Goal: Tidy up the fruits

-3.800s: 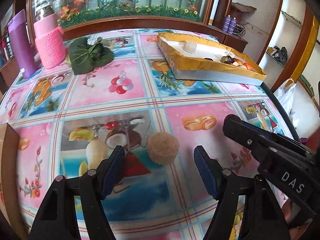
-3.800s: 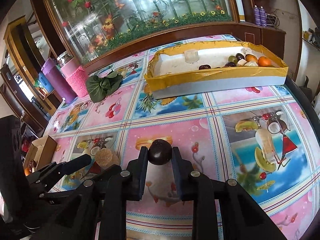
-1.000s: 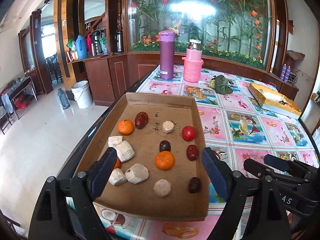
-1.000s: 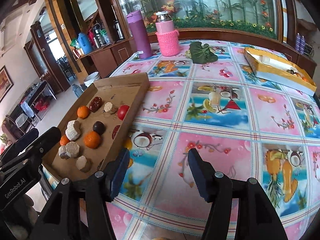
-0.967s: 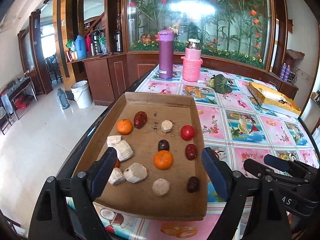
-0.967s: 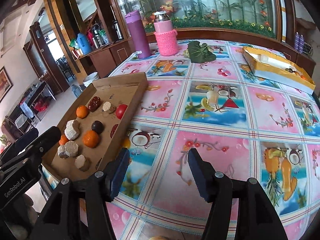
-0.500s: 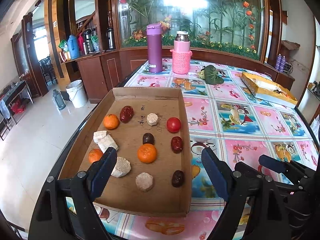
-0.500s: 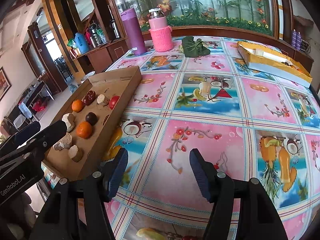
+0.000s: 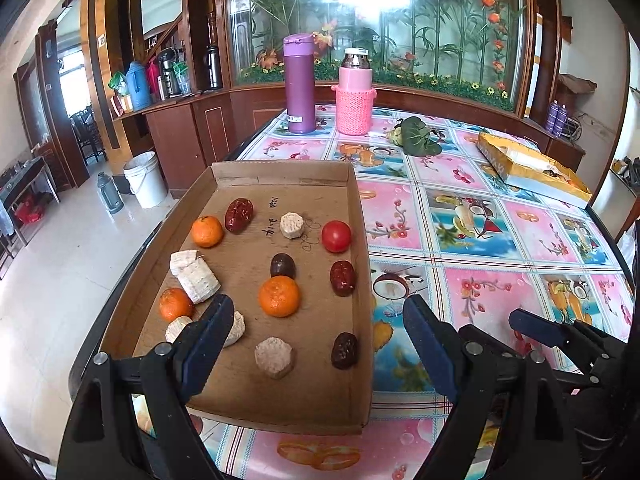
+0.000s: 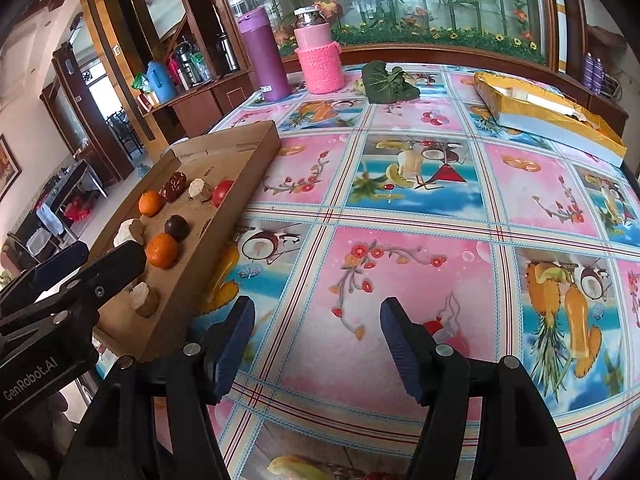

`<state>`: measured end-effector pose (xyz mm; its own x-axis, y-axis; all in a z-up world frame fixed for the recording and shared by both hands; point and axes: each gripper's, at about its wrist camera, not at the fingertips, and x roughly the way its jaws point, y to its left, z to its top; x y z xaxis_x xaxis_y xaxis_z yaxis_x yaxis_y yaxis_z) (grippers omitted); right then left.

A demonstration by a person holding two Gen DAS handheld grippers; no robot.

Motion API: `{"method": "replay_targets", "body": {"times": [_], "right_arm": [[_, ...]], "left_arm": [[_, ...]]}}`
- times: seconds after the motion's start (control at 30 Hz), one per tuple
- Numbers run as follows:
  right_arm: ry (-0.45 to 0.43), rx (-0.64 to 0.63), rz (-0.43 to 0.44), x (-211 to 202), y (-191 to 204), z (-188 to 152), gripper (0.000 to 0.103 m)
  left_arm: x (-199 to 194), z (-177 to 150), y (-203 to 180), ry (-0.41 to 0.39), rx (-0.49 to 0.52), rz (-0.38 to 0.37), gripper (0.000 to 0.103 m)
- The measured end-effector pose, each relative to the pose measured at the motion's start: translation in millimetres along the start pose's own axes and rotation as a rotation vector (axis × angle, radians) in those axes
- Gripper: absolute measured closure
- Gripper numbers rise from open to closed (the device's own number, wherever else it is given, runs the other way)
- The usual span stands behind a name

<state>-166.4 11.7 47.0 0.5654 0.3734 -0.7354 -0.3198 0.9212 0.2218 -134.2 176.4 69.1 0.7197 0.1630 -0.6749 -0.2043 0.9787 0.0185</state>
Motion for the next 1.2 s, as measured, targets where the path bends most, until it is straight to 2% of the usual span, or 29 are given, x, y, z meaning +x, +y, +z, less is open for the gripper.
{"method": "replay_targets", "body": {"times": [0.67,0.77,0.83,0.9,0.93,1.0,1.07,1.2], "right_arm": [[0.012,-0.026,-0.016,5.0,7.7,-4.1,0.03],[0.009,-0.031,-0.019,4.5,8.6,-4.4,0.03],[0.004,-0.033,-0.021,3.6,9.2,-4.5,0.03],[-0.001,-0.041,-0.027,2.4,10.3,-4.6,0.03],[-0.006,-0.046,-0.03,1.5,11.2,-4.8,0.03],[-0.014,-0.053,-0.031,-0.2,13.3,-5.4,0.03],[-0.022,-0.065,-0.03,-2.1,16.5,-5.8,0.03],[-0.04,-0.097,-0.031,-6.4,25.0,-7.3,0.029]], "left_arm": [[7.4,-4.3,2.3,0.022,-0.016,-0.015,0.017],[1.1,-3.5,8.4,-0.022,-0.053,0.012,0.017],[-12.3,-2.5,14.8,-0.103,-0.093,0.063,0.017],[-26.4,-1.2,21.0,-0.174,-0.127,0.109,0.01],[-32.4,-0.6,23.6,-0.203,-0.143,0.124,0.002],[-40.8,0.9,29.6,-0.238,-0.171,0.134,0.0],[-43.0,0.8,36.2,-0.24,-0.202,0.134,0.0],[-35.2,2.2,46.7,-0.178,-0.242,0.132,0.0]]}}
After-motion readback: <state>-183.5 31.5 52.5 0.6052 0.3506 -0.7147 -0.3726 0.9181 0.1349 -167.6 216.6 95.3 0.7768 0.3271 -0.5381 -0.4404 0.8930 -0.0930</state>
